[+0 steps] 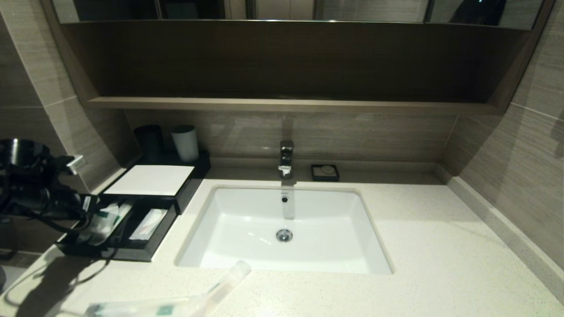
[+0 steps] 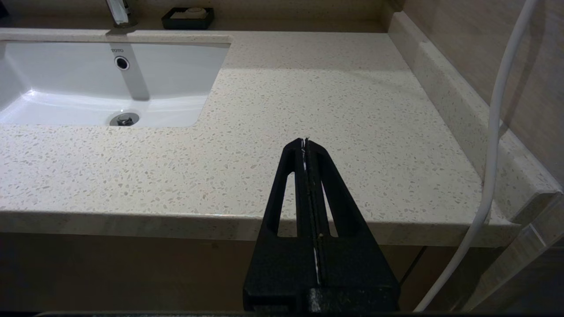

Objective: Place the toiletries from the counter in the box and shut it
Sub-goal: Place the bathroom toiletry into the drawer

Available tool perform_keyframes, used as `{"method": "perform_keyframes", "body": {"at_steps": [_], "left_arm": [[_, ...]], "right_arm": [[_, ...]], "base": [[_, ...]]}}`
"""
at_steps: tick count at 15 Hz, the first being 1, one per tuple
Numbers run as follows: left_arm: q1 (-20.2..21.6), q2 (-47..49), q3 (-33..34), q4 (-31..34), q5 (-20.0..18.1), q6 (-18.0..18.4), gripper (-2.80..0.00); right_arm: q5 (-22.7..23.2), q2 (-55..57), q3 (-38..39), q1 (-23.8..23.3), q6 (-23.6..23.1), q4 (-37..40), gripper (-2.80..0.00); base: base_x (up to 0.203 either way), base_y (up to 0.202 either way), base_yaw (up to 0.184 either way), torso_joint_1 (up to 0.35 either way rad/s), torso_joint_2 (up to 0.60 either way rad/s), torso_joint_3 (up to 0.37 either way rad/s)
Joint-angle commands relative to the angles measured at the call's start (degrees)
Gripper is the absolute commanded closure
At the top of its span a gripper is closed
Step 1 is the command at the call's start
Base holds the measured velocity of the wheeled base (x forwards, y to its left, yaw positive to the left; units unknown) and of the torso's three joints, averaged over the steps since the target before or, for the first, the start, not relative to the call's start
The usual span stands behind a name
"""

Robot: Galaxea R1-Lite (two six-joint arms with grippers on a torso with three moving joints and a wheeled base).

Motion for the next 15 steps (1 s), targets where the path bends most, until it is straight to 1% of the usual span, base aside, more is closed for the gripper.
{"method": "perform_keyframes", "body": {"at_steps": [1, 6, 9, 15], "left_arm": [[0.1, 2.3, -1.1, -0.4, -0.1, 0.0, 0.00], [0.0, 6.8, -3.8, -0.3, -0.1, -0.2, 0.00], [0.4, 9.2, -4.2, 0.2, 0.0, -0.2, 0.00], [0.8, 10.6, -4.2, 1.0, 0.5, 0.2, 0.00]], "right_arm": [[0.0, -0.1, 0.0, 0.0, 0.0, 0.0, 0.00], [0.0, -0.1, 0.0, 0.0, 0.0, 0.0, 0.00], [0.0, -0.1, 0.0, 0.0, 0.0, 0.0, 0.00], [0.0, 0.0, 0.0, 0.0, 0.0, 0.0, 0.00]], "base": [[0.000, 0.000, 0.000, 0.000, 0.00, 0.000], [0.000, 0.000, 0.000, 0.000, 0.00, 0.000], [0.000, 0.000, 0.000, 0.000, 0.00, 0.000], [0.000, 0.000, 0.000, 0.000, 0.00, 0.000]]}}
